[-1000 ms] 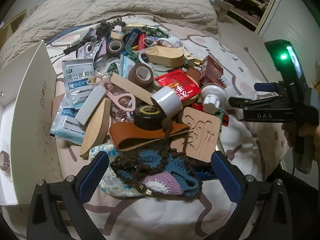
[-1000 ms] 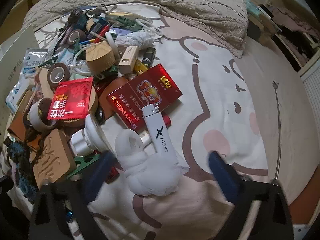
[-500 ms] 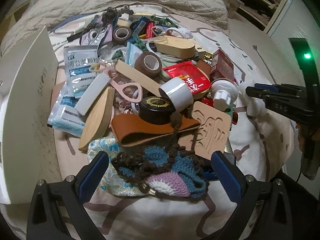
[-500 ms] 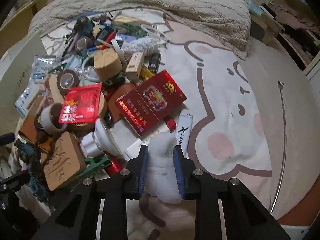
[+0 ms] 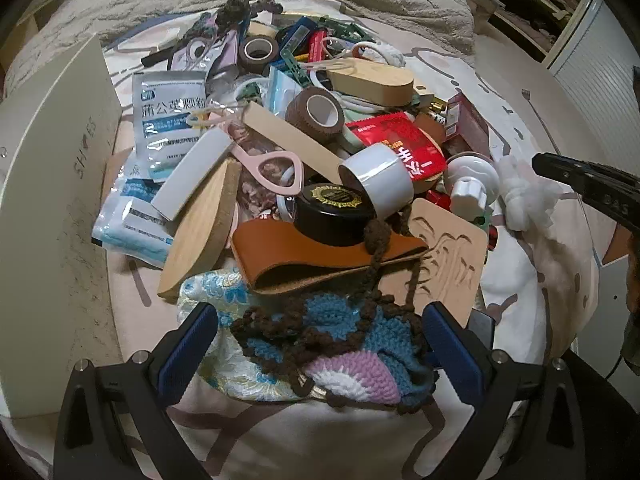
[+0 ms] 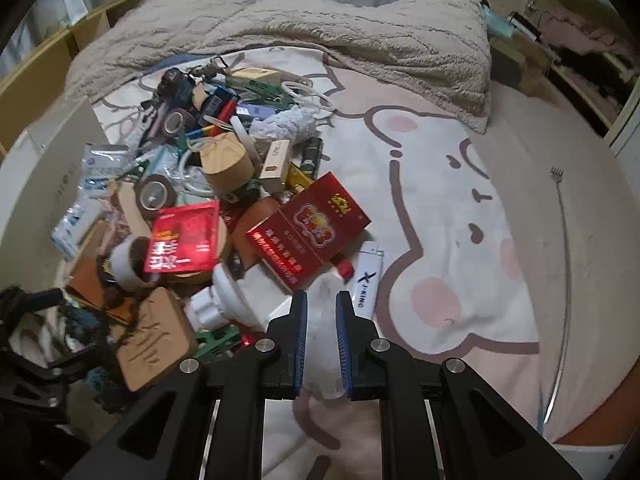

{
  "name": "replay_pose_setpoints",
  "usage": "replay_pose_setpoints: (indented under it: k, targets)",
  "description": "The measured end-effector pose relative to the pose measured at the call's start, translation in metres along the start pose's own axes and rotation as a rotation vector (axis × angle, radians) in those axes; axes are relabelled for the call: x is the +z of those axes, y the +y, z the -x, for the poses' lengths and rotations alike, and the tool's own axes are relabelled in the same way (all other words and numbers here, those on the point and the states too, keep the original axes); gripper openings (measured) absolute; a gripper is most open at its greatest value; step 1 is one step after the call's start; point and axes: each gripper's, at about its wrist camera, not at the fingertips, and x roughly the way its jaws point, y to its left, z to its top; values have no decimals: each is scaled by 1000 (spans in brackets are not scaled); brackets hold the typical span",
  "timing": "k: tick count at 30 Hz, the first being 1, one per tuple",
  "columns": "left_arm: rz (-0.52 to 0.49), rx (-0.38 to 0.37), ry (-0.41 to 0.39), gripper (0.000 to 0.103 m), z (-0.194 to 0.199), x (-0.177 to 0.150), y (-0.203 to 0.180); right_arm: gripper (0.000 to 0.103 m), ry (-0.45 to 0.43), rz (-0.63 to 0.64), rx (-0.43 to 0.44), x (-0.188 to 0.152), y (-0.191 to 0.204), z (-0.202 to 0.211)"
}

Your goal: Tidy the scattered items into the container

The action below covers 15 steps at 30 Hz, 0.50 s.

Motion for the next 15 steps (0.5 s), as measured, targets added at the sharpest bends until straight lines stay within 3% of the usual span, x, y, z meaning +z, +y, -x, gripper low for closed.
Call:
replay_pose_setpoints:
  k: [3,5,6,7,15]
  targets:
    - [9,-5,9,103,-3,0,0,18,-1,-21,5,-1,-3,3]
    - [7,1,11,103,-6,0,-2,48,-16,-38,-1,-1,-6,6]
    - [7,1,14,103,-8,0,-2,80,-23,-45,-7,-1,-7,7]
    - [9,0,17,103,-9,0,-3,85,-41,-54,-21,-1,-8,10]
    - [36,-41,37,102,-20,0,-2,85,-40,-26,-15,0,-5,13]
